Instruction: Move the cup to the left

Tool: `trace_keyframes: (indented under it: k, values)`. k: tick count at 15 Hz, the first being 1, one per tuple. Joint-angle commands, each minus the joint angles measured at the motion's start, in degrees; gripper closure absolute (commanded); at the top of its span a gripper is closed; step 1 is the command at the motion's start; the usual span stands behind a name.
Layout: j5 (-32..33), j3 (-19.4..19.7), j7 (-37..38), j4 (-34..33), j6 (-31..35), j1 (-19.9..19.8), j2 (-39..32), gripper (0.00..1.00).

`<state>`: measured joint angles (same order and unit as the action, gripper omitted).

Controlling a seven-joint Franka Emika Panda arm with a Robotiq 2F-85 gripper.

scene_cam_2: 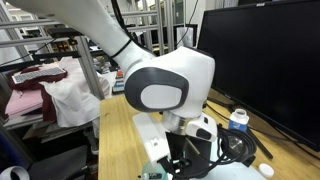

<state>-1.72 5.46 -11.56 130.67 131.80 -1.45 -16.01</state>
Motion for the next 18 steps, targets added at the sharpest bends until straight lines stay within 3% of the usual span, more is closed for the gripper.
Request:
trace_keyframes:
  k: [1, 10, 18]
  values:
    - [1.0, -1.75, -1.73, -2.93, -2.32, -1.48, -2.74, 0.0]
    - [5.77, -2.57, -1.54, -5.36, -4.39, -0.94, -4.37, 0.0]
    - [6.67, -2.79, -0.35, -3.32, -1.21, -0.52, 1.25, 0.0]
